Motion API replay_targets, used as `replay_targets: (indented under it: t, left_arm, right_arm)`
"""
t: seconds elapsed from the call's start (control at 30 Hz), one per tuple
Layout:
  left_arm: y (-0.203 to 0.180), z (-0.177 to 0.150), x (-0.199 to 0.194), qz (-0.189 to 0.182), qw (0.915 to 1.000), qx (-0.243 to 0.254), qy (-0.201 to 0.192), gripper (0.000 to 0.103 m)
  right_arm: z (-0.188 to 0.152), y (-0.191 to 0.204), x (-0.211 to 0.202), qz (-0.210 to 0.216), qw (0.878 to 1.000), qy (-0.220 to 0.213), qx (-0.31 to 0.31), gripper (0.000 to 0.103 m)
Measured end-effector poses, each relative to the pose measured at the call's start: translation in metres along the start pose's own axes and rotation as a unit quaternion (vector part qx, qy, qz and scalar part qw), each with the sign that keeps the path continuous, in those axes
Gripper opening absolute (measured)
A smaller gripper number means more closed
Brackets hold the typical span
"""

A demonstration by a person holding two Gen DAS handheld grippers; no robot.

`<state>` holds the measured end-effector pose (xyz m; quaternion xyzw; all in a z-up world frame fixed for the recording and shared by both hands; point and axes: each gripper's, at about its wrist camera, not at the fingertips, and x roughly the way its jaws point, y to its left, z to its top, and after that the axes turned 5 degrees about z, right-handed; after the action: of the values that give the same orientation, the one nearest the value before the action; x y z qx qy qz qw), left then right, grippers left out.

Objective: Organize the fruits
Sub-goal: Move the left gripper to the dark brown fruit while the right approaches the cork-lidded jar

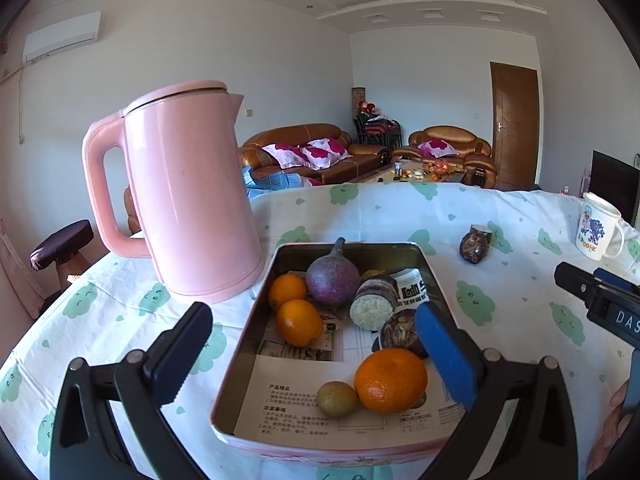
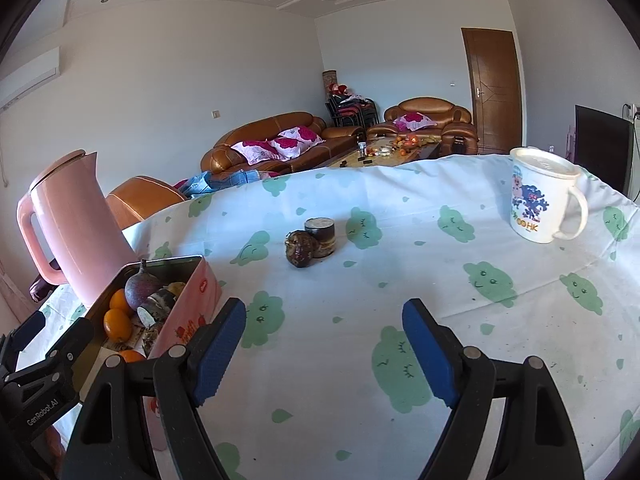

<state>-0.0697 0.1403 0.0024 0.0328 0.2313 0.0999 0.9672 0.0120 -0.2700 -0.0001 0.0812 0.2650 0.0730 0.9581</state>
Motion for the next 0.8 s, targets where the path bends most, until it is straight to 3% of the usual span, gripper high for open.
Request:
replay_targets:
  t: [0.4, 0.8]
  left_arm:
    - [-0.038, -0.002, -0.010, -0.023, 0.9992, 0.021, 0.023, 0.103]
    - [-0.101, 0.005, -0.011, -0.038, 0.9963, 0.069, 0.035, 0.103]
  right_arm:
    - [0.002, -0.037, -0.015, -0.034, 0.999, 0.004, -0.014, 0.082]
    - [0.009, -0.074, -0.020, -0.072, 0.997, 0.013, -0.035, 0.082]
